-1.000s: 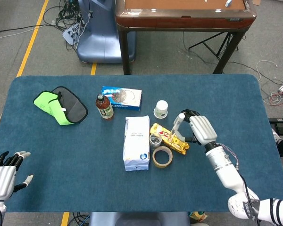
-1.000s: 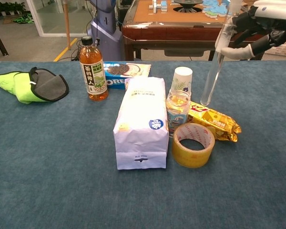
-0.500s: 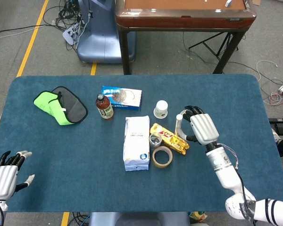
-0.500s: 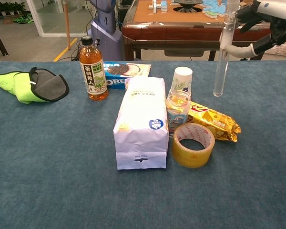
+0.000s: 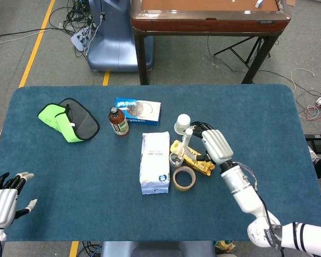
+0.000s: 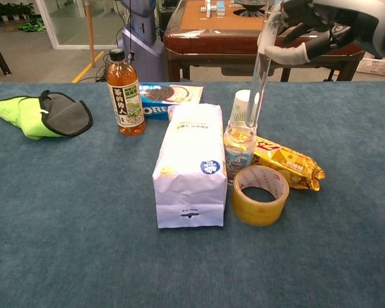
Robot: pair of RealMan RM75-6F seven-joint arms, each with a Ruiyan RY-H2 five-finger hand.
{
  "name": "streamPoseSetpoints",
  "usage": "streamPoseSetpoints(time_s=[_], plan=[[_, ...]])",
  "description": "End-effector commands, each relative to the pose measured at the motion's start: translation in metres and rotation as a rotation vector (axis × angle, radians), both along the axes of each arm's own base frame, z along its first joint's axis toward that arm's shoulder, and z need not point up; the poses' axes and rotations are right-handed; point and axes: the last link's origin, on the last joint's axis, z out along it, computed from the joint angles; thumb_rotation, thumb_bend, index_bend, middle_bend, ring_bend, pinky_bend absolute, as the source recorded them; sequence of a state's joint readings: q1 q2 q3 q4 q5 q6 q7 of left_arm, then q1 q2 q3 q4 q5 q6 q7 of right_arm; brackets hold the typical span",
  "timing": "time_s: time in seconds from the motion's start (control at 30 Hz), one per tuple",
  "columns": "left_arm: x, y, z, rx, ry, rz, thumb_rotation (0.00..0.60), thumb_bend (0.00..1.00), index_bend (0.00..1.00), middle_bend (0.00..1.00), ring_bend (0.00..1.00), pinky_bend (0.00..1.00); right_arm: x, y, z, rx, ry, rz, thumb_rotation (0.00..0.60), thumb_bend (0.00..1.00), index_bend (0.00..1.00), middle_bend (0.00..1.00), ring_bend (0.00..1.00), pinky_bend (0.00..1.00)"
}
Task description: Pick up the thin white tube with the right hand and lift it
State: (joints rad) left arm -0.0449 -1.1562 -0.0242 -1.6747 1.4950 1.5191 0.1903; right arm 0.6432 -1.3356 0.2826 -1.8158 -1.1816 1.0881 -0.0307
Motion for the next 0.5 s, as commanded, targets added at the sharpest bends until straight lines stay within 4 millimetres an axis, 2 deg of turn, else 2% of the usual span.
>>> streamPoseSetpoints(time_s=[0.03,0.37,0.5], plan=[[-0.001,-0.001,0.000,0.000,0.000,0.002,0.600,0.24,0.24,0.22,0.30,0.08,0.002,-0.003,-0.005,0.004,0.003,0.003,0.600,0.54,0.68,0.39,0.19,0.18],[-0.005,-0.003,0.002,0.005,-0.005,0.010,0.600,0.24,0.24,0.22,0.30,0.08,0.001,-0.008,-0.028,0.016,0.039,0.013,0.600,0.54,0.68,0.39,0.19,0.18],[-0.005,-0.003,0.001,0.005,-0.007,0.010,0.600,0.24,0.24,0.22,0.30,0.08,-0.007,-0.007,-0.040,0.036,0.073,0.013,0.600,0.54,0.68,0.39,0.19,0.18]])
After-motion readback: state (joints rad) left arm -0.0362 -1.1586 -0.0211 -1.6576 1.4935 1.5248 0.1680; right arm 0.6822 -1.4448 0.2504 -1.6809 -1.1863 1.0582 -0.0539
